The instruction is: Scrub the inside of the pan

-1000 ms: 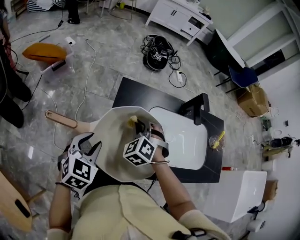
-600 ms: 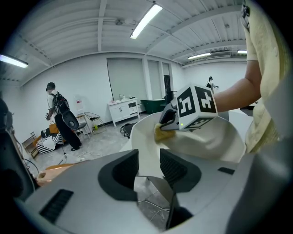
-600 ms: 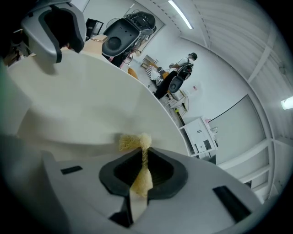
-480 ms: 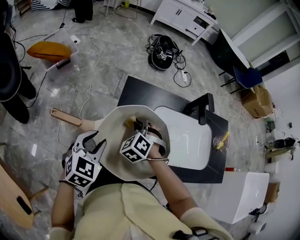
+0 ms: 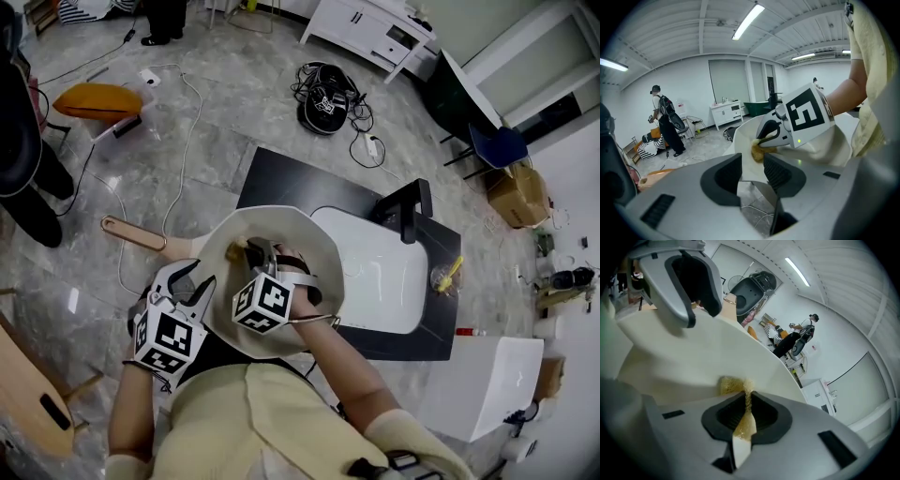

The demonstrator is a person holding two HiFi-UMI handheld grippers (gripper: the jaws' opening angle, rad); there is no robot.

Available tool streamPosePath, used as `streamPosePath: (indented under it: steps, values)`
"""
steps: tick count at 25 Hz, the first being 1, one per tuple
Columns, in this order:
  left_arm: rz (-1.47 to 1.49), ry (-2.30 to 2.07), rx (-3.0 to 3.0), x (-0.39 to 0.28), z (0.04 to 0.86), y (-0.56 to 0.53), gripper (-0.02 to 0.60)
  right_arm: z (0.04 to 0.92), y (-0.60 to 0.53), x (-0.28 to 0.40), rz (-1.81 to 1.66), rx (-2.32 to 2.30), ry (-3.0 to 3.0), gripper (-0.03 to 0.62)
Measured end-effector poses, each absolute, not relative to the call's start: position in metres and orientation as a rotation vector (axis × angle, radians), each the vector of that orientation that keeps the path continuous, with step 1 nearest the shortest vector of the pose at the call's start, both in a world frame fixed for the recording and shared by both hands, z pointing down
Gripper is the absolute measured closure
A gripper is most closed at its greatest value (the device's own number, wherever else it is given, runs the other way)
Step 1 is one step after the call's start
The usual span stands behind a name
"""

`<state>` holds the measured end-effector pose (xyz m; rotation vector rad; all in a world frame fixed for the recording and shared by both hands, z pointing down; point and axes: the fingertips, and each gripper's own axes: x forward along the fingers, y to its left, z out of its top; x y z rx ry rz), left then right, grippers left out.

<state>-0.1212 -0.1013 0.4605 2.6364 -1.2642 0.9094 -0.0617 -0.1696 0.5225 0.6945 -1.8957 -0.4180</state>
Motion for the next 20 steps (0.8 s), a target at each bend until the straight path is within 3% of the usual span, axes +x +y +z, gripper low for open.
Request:
streamPosePath:
  steps: [20]
  values:
    - [0.914,-1.278,2.650,-0.120,0.460,-0.101,0.433,0.535,-0.075,-0.072,-0.384,0.143,-1.939,0.548]
